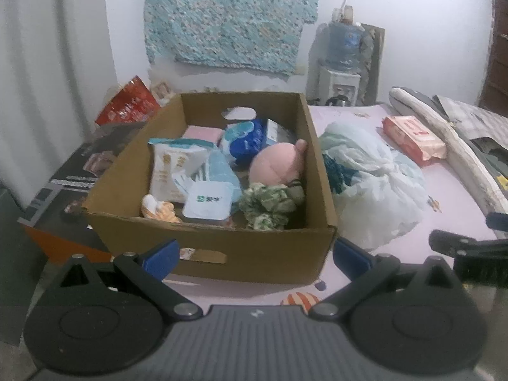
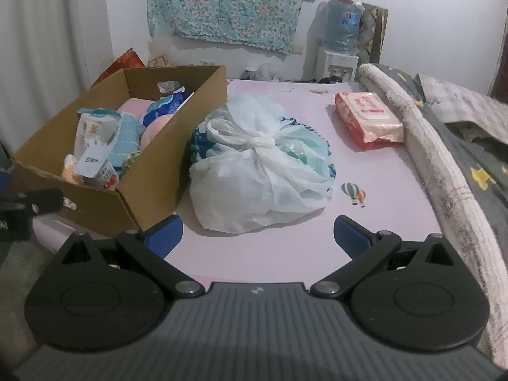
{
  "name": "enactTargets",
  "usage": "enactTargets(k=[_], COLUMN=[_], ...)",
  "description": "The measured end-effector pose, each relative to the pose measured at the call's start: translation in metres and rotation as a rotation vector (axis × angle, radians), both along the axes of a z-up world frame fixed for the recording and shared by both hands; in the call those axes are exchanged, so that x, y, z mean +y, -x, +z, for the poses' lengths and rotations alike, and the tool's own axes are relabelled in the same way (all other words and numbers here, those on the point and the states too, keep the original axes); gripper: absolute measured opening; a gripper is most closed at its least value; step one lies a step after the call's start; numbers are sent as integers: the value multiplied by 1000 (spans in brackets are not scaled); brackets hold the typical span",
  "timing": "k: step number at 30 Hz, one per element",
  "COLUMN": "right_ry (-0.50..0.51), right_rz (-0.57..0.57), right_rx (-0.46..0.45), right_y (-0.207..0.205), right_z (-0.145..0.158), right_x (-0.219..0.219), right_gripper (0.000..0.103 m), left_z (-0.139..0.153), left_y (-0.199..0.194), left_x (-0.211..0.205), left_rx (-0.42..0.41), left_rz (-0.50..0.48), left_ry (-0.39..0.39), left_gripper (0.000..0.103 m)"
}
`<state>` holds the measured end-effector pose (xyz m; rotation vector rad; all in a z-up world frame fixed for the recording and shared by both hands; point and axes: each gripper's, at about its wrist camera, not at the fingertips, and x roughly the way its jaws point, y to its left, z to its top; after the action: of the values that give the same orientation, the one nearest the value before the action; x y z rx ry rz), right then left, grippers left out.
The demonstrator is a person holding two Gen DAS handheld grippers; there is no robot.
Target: Organize soft objects
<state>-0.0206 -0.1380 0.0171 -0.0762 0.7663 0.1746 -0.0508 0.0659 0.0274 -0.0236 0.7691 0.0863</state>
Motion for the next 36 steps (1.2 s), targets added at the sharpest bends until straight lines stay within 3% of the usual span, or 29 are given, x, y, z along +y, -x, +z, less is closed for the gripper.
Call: enactTargets(k=[13, 36], right_ry=[4, 44], right_rz=[-1, 46], right_rx=[50, 81], right_y=[-10, -30], right_z=[-7, -18], right_x=[7, 35], right_gripper=[102, 102], left_z=[-15, -26], left_y=[-12, -22], left_x=[1, 15], left_rx=[95, 115], left_rz=[-27, 18], left_ry=[26, 22], left_gripper=[103, 103])
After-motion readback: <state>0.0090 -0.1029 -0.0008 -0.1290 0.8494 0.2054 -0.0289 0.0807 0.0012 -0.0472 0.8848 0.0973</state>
